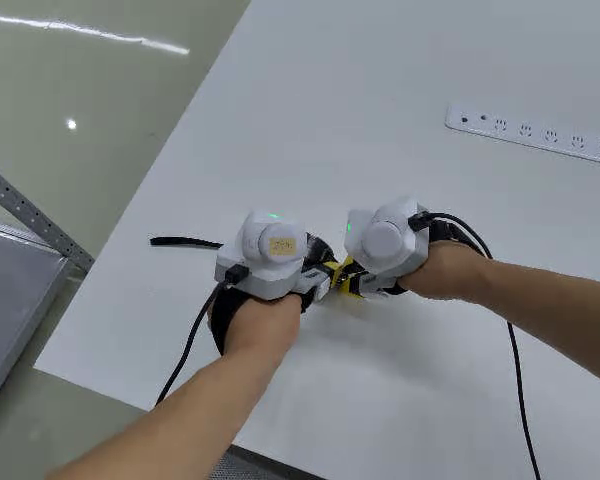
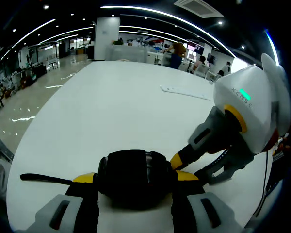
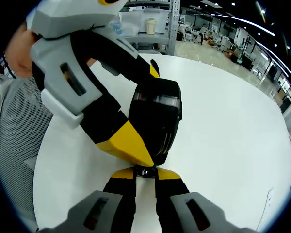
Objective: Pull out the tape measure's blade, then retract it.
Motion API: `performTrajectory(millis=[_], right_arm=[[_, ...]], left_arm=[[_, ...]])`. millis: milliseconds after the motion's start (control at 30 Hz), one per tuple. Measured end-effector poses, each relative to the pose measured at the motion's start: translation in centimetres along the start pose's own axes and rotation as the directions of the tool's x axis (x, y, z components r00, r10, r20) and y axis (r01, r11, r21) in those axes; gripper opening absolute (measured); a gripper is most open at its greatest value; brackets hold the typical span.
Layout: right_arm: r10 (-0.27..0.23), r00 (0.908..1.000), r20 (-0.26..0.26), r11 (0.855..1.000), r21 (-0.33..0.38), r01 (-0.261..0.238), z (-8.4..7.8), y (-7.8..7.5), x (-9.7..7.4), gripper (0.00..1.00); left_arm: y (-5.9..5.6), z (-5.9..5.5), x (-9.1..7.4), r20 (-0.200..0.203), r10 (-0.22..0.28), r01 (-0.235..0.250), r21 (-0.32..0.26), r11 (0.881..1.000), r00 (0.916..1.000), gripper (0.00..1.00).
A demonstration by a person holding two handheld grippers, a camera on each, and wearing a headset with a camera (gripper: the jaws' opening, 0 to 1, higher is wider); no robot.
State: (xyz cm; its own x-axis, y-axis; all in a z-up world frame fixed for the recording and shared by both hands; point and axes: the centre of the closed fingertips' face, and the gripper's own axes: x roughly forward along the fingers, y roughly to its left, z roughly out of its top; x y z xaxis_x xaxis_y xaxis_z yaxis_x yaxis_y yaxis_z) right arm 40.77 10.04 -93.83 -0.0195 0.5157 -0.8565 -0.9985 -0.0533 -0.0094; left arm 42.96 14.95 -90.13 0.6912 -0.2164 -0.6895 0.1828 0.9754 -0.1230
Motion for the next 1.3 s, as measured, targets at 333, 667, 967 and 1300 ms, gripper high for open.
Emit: performTrajectory(millis=[333, 667, 967, 1300], right_arm=[[0.000, 1.0000, -0.001, 1.000, 0.002, 0.000, 0.07, -0.05, 0.11, 0.14], [-0.023, 0.9997, -0.005, 0.999, 0.028, 0.023, 0.02, -0.08, 0.10, 0.15], [-0.051, 0.9985, -0.020, 0.998, 0.033, 0.052, -0.01, -0.12, 0.05, 0.16], [-0.093, 0.9953, -0.025, 0.991, 0.096, 0.095, -0.70, -0.05, -0.42, 0.21]], left_arm=[[0.03, -0.04, 0.07, 0.002, 0.002, -0.002, -0.003, 1.000, 1.0000, 0.57], [0.02, 0.04, 0.07, 0.014, 0.007, -0.007, -0.007, 1.000, 0.9999, 0.58], [0.13, 0.37, -0.05, 0.026, 0.002, -0.002, -0.030, 1.000, 0.9997, 0.61], [0.18, 0.42, -0.53, 0.034, -0.008, 0.009, -0.032, 0.999, 0.9994, 0.61]])
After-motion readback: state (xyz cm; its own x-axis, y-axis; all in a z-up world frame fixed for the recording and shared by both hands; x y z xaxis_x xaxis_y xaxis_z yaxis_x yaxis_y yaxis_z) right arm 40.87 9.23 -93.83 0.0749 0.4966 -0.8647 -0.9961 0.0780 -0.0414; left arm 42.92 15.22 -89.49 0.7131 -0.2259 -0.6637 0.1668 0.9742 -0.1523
